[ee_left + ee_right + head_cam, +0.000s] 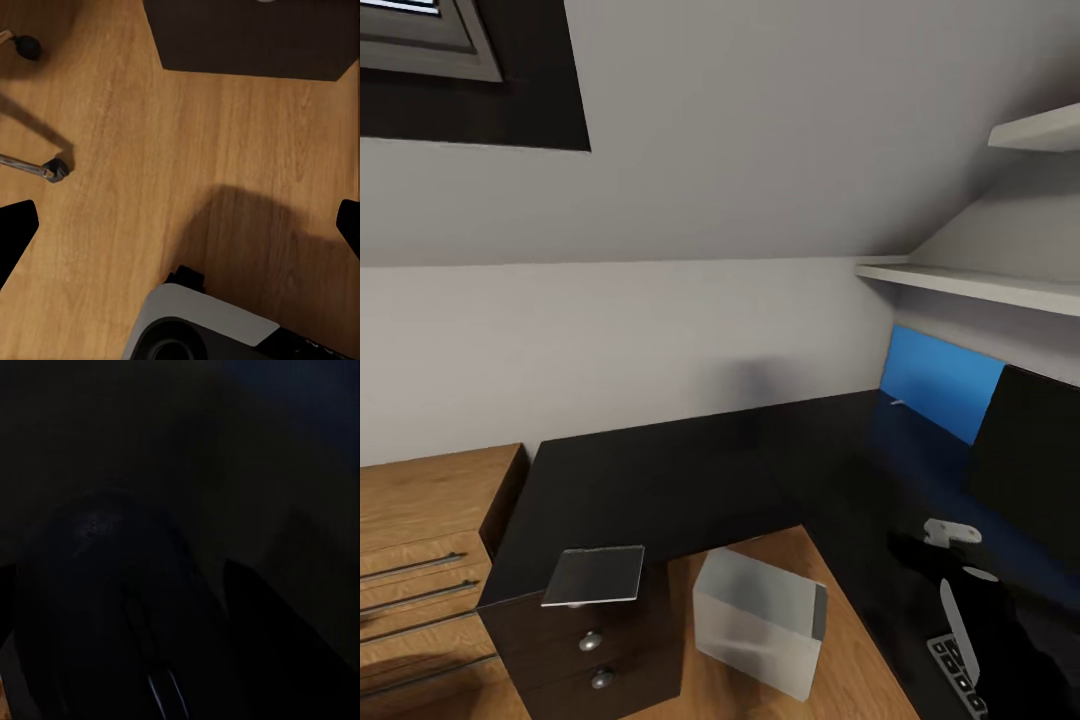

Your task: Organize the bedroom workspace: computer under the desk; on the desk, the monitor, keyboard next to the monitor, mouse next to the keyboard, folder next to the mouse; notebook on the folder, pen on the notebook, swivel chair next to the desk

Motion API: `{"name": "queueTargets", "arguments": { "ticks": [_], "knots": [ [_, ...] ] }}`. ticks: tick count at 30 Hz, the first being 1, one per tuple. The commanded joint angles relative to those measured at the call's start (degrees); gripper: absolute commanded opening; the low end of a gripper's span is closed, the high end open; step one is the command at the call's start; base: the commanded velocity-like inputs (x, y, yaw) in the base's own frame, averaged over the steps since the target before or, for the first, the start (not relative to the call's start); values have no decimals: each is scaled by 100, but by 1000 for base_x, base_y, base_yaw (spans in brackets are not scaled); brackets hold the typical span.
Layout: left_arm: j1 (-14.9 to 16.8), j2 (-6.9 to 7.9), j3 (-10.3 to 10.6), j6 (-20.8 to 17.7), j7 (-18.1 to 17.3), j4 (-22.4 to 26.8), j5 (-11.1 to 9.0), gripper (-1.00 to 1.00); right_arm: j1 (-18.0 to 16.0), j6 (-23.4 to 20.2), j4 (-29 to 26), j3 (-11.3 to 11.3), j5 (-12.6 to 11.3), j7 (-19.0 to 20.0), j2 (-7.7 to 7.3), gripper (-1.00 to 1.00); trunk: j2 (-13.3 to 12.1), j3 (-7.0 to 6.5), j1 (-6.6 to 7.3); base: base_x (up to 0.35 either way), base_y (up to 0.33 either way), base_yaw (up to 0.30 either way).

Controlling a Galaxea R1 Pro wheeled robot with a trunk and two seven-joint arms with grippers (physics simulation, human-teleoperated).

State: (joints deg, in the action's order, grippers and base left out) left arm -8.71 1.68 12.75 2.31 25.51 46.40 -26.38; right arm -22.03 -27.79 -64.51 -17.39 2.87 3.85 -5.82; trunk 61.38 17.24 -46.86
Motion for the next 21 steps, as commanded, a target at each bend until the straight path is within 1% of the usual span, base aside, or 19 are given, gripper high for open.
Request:
{"name": "queueTargets", "arguments": {
  "ticks": [1, 3, 6, 8, 10, 12, 18, 21],
  "knots": [
    [1, 9, 35, 24, 42, 9, -60, 100, -4, -14, -4, -2, 27, 28, 2, -100, 4, 6, -1, 0, 0, -25],
    [1, 8, 35, 24, 42, 9, -60, 100, -4, 50, 40, 13, 28, 28, 2, -100, 4, 5, -1, 0, 0, -14],
    [1, 8, 34, 19, 42, 9, -60, 100, -9, 401, 521, 22, 95, 21, -5, -100, 4, 5, -1, 0, 0, -4],
    [1, 8, 34, 17, 42, 9, -56, 100, -10, 514, 673, 24, 198, 15, -6, -100, 4, 5, -1, 0, 0, -2],
    [1, 8, 34, 16, 42, 9, -54, 100, -12, 662, 787, 23, 427, -58, 4, -100, 4, 5, -1, 0, 0, 0],
    [1, 8, 34, 15, 42, 9, -56, 100, -15, 743, 823, 24, 514, -112, 7, -100, 4, 5, -1, 0, 0, 0],
    [1, 8, 34, 15, 42, 9, -60, 100, -12, 833, 826, 30, 555, -137, 2, -100, 4, 5, -1, 0, 0, 0],
    [1, 8, 34, 17, 42, 9, -54, 100, -12, 1025, 844, 32, 571, -151, 2, -100, 4, 5, -1, 0, 0, 0]
  ]
}}
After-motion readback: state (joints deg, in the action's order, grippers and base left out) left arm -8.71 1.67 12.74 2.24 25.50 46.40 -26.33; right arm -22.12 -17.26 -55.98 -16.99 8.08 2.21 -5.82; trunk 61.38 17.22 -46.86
